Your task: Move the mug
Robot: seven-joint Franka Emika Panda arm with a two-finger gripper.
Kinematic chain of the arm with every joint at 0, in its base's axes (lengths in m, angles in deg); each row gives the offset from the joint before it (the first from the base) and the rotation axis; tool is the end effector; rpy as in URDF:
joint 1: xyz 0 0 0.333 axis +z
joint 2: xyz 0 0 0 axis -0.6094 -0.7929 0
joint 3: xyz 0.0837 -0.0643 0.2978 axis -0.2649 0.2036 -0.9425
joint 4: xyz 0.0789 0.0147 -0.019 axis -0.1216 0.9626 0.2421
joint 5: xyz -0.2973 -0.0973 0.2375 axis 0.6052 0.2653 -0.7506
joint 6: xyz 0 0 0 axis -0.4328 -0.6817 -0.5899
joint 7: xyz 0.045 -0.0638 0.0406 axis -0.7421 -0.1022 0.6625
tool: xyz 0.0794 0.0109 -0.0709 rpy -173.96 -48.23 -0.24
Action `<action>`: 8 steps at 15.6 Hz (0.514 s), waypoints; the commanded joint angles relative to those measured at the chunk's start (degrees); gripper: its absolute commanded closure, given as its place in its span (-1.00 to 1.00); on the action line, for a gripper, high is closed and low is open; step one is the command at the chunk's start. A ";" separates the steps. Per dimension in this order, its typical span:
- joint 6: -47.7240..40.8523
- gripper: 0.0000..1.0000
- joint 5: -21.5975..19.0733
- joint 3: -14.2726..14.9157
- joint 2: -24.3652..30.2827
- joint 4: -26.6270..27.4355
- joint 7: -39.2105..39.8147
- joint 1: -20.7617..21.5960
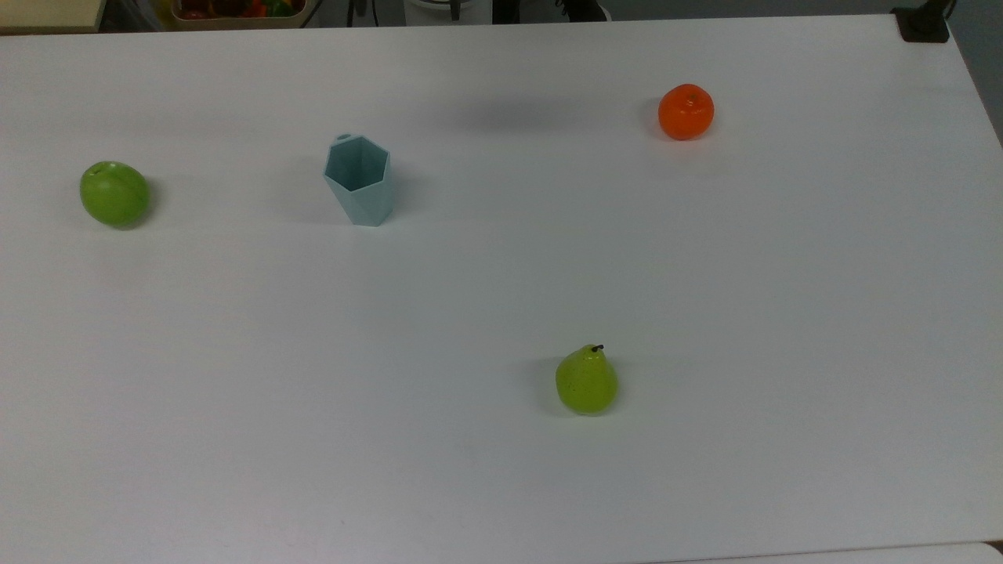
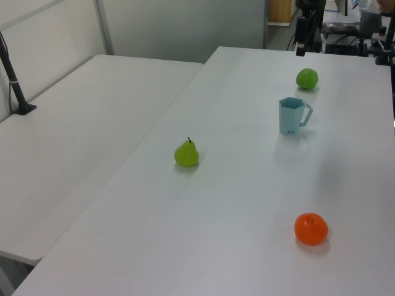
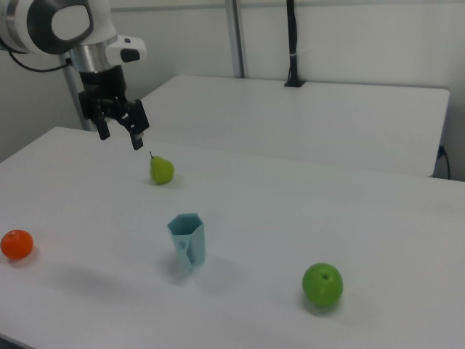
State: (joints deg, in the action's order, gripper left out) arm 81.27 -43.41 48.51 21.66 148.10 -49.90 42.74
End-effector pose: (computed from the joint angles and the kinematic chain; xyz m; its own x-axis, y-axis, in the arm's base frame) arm 0.5483 0.0324 0.6102 0.9996 -0.0058 0.0259 -0.0049 -0.9995 -0.0323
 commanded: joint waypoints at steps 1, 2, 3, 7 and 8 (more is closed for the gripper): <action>3.93 -1.00 -2.09 0.48 -1.00 -1.62 4.10 -0.01; 5.16 -1.00 -2.26 0.74 -1.00 -1.62 5.33 -0.01; 6.91 -1.00 -2.26 1.09 -1.00 -1.62 7.08 -0.01; 10.09 -1.00 -6.37 3.99 -2.06 -2.06 10.70 -0.01; 9.83 -1.00 -7.35 4.09 -2.06 -2.06 10.70 -0.01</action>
State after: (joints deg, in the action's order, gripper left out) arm 90.82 -46.73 50.63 20.66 147.36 -41.69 42.48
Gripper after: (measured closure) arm 0.000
